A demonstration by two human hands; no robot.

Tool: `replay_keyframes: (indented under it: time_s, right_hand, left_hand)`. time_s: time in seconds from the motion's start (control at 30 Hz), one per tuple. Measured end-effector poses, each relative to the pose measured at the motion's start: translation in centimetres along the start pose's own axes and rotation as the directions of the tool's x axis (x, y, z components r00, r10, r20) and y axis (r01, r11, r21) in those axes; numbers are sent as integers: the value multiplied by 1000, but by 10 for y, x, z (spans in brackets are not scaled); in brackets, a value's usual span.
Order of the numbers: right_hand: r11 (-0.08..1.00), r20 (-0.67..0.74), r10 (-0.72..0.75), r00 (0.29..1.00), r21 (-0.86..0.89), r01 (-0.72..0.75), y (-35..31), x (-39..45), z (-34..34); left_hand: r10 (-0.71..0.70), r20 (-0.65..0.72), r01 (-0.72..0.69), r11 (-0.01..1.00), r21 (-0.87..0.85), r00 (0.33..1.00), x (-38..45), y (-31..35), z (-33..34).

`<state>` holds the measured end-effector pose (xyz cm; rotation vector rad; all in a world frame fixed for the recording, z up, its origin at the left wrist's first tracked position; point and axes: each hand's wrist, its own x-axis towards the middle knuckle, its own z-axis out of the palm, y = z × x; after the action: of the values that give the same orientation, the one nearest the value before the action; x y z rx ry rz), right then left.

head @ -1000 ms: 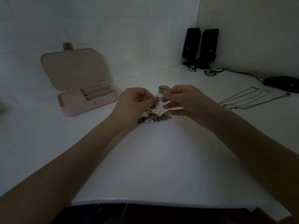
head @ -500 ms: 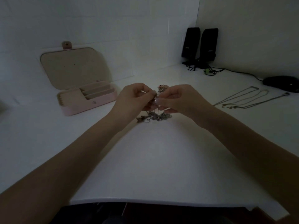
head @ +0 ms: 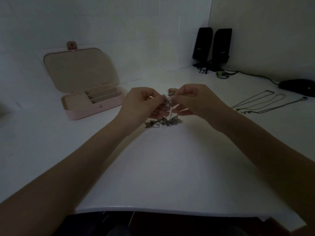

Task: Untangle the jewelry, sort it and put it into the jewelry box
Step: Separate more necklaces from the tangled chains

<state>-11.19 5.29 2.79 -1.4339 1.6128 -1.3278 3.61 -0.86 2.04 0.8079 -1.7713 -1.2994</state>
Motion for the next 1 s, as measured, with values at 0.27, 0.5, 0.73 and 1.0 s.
replay_keyframes:
  time_s: [0.27, 0.5, 0.73, 1.0]
  right_hand:
    - [995, -17, -66, 998, -72, 65, 2, -3, 6]
    - [997, 60, 75, 995, 31, -77, -5, -3, 5]
    - [872, 188, 273, 944, 366, -325, -7, -3, 1]
    - [750, 371, 329, 869, 457, -479, -7, -3, -9]
  left_hand:
    - [-4, 57, 3, 1000, 17, 998, -2, 0, 0]
    - [30, 122, -48, 988, 150, 992, 1, -4, -2]
    - [77, 170, -114, 969, 218, 982, -2, -3, -1]
    - [-55, 107, 40, 991, 131, 993, 1, 2, 0]
